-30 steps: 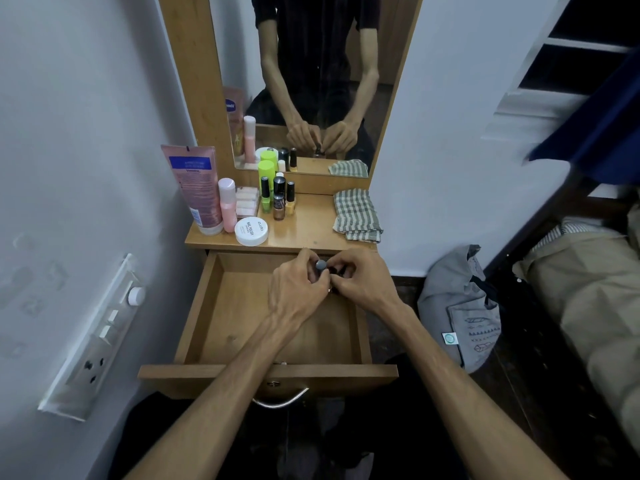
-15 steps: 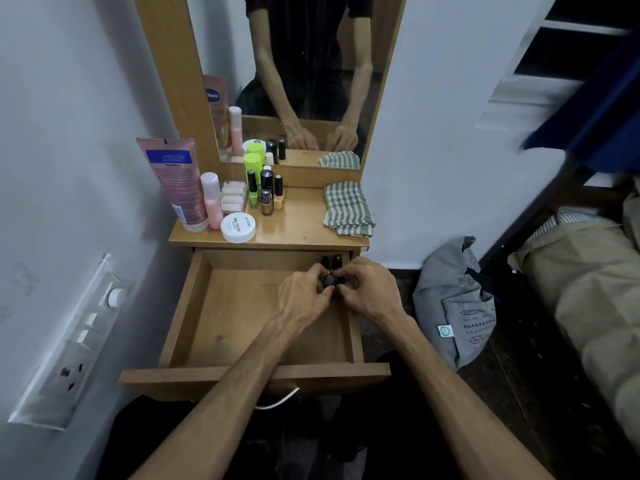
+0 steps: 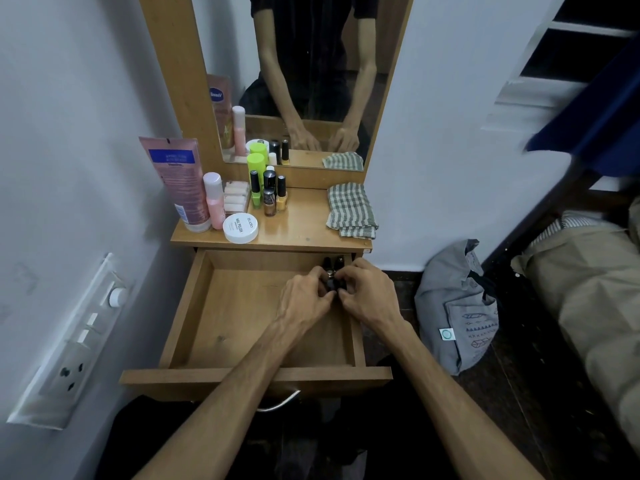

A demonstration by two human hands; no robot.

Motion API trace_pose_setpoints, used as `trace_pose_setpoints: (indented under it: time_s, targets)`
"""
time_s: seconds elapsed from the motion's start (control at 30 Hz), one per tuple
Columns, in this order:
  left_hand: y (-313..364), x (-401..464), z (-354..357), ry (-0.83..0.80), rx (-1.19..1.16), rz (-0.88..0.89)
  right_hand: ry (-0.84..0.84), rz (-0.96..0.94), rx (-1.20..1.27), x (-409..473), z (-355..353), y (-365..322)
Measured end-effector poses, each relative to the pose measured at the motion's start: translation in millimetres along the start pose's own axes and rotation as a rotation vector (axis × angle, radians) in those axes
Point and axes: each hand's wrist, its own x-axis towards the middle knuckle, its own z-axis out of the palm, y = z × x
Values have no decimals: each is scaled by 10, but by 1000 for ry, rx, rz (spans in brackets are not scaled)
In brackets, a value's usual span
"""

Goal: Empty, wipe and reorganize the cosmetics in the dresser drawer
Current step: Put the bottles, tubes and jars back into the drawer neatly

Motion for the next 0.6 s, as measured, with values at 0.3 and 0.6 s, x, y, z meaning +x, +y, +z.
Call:
trace_pose_setpoints:
  time_s: [0.3, 0.6]
  targets:
    - [-106, 17, -235, 151, -75, 44, 132, -44, 81, 143, -80, -165]
    - [-204, 374, -766, 454, -32, 37, 222, -90, 132, 710, -142, -621]
